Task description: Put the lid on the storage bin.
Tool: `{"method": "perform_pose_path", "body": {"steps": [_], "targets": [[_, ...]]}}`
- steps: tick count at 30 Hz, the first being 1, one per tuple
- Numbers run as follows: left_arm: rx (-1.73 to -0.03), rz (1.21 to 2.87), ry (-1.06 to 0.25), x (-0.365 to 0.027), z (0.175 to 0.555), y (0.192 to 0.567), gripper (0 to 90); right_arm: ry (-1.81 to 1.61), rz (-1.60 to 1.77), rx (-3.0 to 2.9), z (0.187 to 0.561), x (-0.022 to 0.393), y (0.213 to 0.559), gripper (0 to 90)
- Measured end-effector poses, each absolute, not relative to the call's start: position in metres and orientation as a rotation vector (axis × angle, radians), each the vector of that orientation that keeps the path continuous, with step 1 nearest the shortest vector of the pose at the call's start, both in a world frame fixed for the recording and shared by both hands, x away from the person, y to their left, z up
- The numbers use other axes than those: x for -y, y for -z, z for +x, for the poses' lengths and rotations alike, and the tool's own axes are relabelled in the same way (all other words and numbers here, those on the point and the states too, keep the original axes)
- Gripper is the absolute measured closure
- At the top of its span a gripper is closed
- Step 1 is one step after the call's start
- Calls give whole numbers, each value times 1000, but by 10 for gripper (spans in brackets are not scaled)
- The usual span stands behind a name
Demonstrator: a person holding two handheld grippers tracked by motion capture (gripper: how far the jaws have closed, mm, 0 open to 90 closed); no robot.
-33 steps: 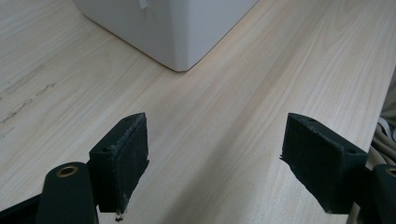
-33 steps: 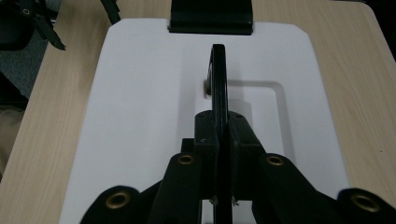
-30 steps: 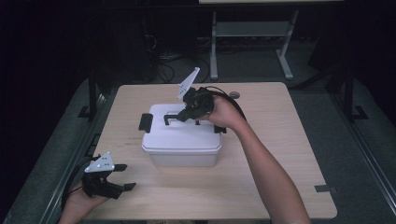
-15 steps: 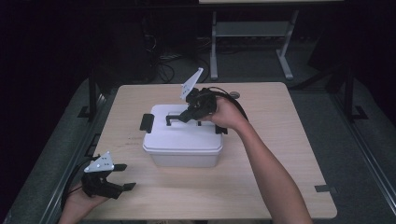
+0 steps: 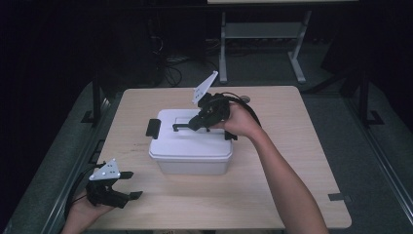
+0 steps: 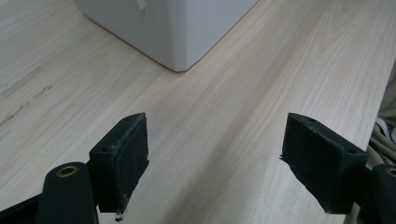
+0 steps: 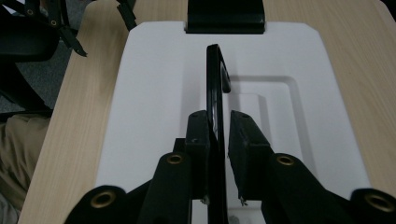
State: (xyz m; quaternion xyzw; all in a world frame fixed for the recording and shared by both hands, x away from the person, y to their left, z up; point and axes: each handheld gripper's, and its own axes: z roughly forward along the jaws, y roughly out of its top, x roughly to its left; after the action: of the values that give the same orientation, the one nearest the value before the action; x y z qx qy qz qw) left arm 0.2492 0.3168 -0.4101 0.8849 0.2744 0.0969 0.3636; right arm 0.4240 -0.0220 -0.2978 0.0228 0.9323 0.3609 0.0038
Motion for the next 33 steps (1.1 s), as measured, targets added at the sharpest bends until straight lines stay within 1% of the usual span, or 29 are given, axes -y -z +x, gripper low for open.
{"method": "perform_pose_path", "body": {"steps": [11, 33], "targets": [[-704, 2282, -249, -316, 250, 411, 221, -1132, 116, -2890, 415, 42, 286, 727], [-708, 2284, -247, -315, 250, 412, 220, -1116, 175, -2865, 406, 67, 279, 691]]}}
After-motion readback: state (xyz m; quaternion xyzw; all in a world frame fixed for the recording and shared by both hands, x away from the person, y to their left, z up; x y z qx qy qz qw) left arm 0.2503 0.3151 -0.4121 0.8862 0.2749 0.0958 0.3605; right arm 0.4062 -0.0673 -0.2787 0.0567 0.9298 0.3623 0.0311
